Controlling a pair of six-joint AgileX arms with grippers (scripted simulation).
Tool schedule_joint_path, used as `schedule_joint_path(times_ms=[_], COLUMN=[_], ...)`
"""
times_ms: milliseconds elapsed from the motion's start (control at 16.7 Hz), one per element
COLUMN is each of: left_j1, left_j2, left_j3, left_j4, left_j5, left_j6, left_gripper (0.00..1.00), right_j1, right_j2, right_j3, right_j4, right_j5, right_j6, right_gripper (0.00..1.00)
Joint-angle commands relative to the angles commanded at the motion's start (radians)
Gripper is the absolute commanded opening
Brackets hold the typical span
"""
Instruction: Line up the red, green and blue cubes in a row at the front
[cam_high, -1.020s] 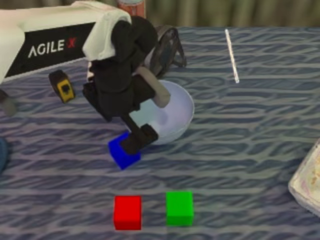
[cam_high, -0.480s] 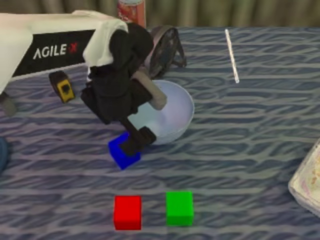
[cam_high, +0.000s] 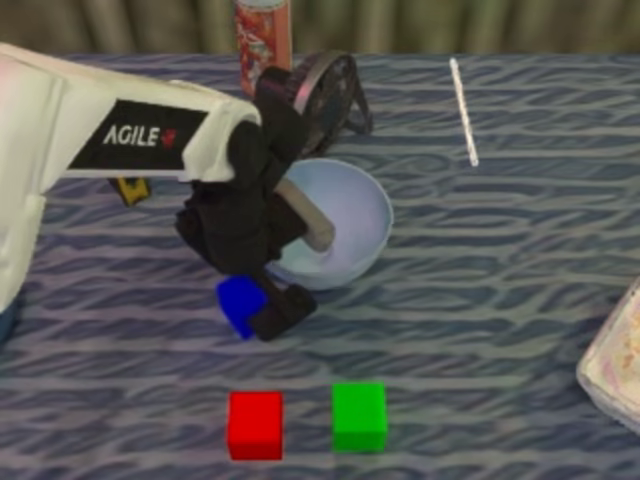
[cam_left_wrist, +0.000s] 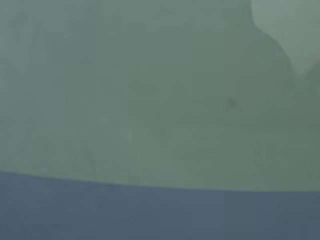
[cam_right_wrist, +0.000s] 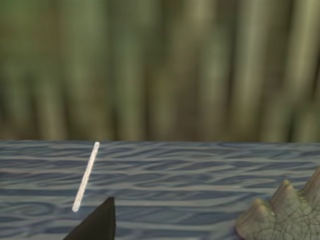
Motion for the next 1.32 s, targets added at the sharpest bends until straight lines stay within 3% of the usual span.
schedule_joint_path(times_ms=[120,900,1320], left_j1=[0.000,0.000,0.000], left_j2=[0.000,0.000,0.000], left_j3=[0.000,0.000,0.000], left_j4=[0.000,0.000,0.000], left_j5=[0.000,0.000,0.000], left_j6=[0.000,0.000,0.000], left_gripper=[1.00,0.02,0.00], right_j1=[0.000,0.000,0.000], right_j2=[0.000,0.000,0.000], right_j3=[0.000,0.000,0.000], right_j4=[0.000,0.000,0.000], right_j5=[0.000,0.000,0.000], right_j6=[0.000,0.000,0.000], right_gripper=[1.00,1.00,1.00])
